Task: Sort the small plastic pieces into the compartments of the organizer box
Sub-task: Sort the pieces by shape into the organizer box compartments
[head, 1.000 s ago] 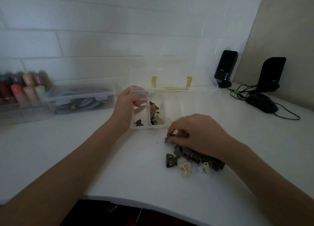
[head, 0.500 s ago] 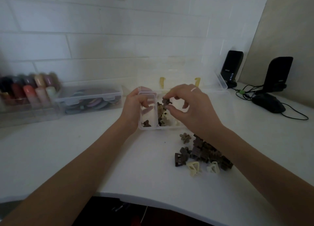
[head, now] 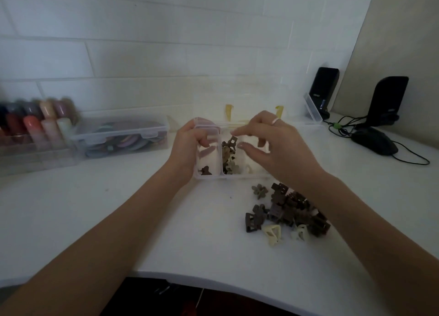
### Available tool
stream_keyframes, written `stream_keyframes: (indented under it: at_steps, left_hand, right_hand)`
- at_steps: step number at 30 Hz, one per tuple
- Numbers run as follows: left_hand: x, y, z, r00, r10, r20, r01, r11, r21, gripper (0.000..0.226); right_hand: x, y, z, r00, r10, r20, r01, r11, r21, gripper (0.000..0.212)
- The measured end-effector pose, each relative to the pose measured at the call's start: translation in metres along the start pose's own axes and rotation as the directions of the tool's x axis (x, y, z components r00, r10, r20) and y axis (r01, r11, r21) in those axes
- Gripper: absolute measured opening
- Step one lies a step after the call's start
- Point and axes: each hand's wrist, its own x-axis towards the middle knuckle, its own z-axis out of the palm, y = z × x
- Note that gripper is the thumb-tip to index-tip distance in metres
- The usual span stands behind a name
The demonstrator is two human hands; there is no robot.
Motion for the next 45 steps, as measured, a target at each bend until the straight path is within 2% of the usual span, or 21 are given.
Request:
stream_keyframes:
  at_steps: [2,4,6,7,12,15,17,21,24,26,31,37,41,45]
  left_hand:
    - [-0.001,0.001,0.001,1.0,0.002,-0.002,-0.002,1.0,0.002,0.037]
    - [-0.001,0.002,0.002,1.0,0.0,0.002,0.0,1.0,-0.001,0.035]
    - [-0.001,0.002,0.002,1.0,-0.005,0.006,0.005,1.0,0.0,0.033]
    - [0.0,0.002,0.002,1.0,-0.007,0.006,0.007,1.0,0.0,0.033]
    - [0.002,0.001,0.001,1.0,-0.011,0.01,0.011,1.0,0.01,0.034]
    - [0.001,0.001,0.0,1.0,-0.013,0.012,0.012,1.0,0.011,0.035]
    - [0.001,0.001,0.0,1.0,-0.012,0.012,0.011,1.0,0.015,0.035]
    - [0.001,0.0,0.0,1.0,-0.012,0.009,0.012,1.0,0.009,0.036]
    - [0.001,0.0,0.0,1.0,-0.012,0.013,0.012,1.0,0.011,0.036]
    - [0.0,0.001,0.0,1.0,-0.011,0.01,0.011,1.0,0.012,0.036]
    - [0.001,0.0,0.0,1.0,-0.015,0.017,0.015,1.0,0.003,0.035]
    - [0.002,-0.001,-0.001,1.0,-0.01,0.021,0.01,1.0,-0.005,0.038]
    - [0.002,-0.001,-0.001,1.0,-0.01,0.019,0.01,1.0,0.001,0.039]
    - [0.001,0.001,0.0,1.0,-0.011,0.009,0.011,1.0,0.0,0.038]
  right_hand:
    - [-0.001,-0.001,-0.019,0.998,0.033,0.052,-0.039,0.991,0.126,0.01]
    - [-0.011,0.003,-0.033,0.976,0.041,0.215,-0.083,0.978,0.191,0.009]
    - [-0.029,0.009,-0.038,0.928,0.026,0.371,-0.069,0.992,0.103,0.014]
    - [-0.038,0.011,-0.038,0.913,0.044,0.405,-0.062,0.998,0.031,0.017]
    - [-0.048,0.01,-0.033,0.905,0.115,0.41,-0.029,0.977,-0.21,0.03]
    - [-0.045,0.005,-0.032,0.886,0.163,0.435,-0.046,0.962,-0.268,0.031]
    - [-0.046,0.004,-0.03,0.877,0.178,0.446,-0.069,0.966,-0.251,0.024]
    - [-0.048,0.005,-0.024,0.902,0.157,0.401,-0.106,0.984,-0.146,0.012]
    - [-0.047,0.005,-0.024,0.959,0.129,0.252,-0.188,0.956,0.227,0.014]
    - [-0.046,0.003,-0.026,0.977,0.152,0.147,-0.194,0.921,0.339,0.016]
    - [-0.047,0.005,-0.018,0.988,0.146,-0.042,-0.13,0.953,0.272,0.019]
    - [-0.049,0.008,-0.008,0.972,0.236,0.012,-0.22,0.884,0.412,0.022]
    - [-0.048,0.003,-0.009,0.97,0.244,-0.011,-0.211,0.858,0.468,0.03]
    - [-0.043,0.001,-0.005,0.989,0.145,-0.042,-0.13,0.961,0.244,0.021]
